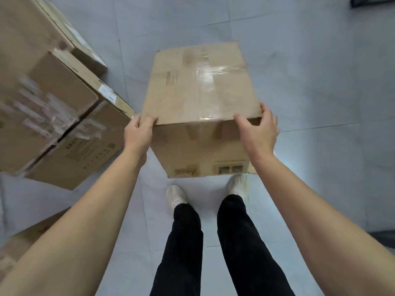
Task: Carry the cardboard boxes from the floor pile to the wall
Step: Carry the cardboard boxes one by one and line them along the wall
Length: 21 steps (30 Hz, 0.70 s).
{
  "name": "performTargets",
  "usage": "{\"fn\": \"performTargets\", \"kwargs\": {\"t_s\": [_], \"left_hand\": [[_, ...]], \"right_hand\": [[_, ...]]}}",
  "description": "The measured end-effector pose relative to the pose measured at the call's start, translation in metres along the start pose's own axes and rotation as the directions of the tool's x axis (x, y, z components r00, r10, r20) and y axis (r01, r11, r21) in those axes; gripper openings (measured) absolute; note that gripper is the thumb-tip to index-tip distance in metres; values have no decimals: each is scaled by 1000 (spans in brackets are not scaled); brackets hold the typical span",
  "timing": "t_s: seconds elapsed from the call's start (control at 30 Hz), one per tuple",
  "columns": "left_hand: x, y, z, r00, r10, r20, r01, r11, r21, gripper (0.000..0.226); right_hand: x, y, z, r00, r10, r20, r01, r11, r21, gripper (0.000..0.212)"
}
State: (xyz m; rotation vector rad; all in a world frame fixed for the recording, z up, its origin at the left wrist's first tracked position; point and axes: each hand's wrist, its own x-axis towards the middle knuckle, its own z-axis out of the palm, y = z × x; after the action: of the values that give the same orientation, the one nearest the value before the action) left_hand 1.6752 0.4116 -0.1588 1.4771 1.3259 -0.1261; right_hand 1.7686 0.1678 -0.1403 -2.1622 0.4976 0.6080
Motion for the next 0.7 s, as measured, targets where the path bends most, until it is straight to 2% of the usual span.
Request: {"fn": "performTargets", "kwargs": {"t_s": [0.07, 0.17, 0.27, 0.33, 0.43, 0.5, 0.6, 0.63, 0.7], "left_hand": [[-21, 33, -20, 999, 17, -40, -21, 994, -104, 12], [-57, 84, -70, 991, 45, -123, -71, 973, -219, 11], [-104, 128, -125, 980, 35, -197, -101, 937, -334, 28], [-147, 151, -172, 953, 40, -300, -157, 912, -380, 28], [-218, 172, -233, 890, 75, -450, -270, 882, -387, 27], [-262, 178, -268, 839, 104, -534, -348, 857, -379, 34], [-334, 169, -315, 712, 115, -693, -469, 813, -347, 30], [-366, 159, -331, 652, 92, -753, -514, 784, -348, 40], [-415, 141, -348, 588, 23, -809, -534, 762, -366, 51]], "right_hand": [[-15, -40, -6, 995, -103, 0, 103, 993, 61, 84], [-57, -107, -21, 974, -229, 5, 227, 969, 96, 92], [-107, -169, -39, 941, -338, 4, 336, 936, 105, 95], [-155, -211, -52, 914, -404, 36, 397, 910, 121, 95], [-220, -262, -69, 852, -514, 104, 494, 853, 167, 95], [-258, -288, -77, 809, -567, 156, 535, 820, 205, 99], [-318, -322, -83, 754, -599, 270, 528, 797, 293, 107], [-346, -331, -83, 716, -611, 337, 521, 789, 326, 107], [-386, -335, -84, 647, -622, 442, 488, 783, 386, 99]]}}
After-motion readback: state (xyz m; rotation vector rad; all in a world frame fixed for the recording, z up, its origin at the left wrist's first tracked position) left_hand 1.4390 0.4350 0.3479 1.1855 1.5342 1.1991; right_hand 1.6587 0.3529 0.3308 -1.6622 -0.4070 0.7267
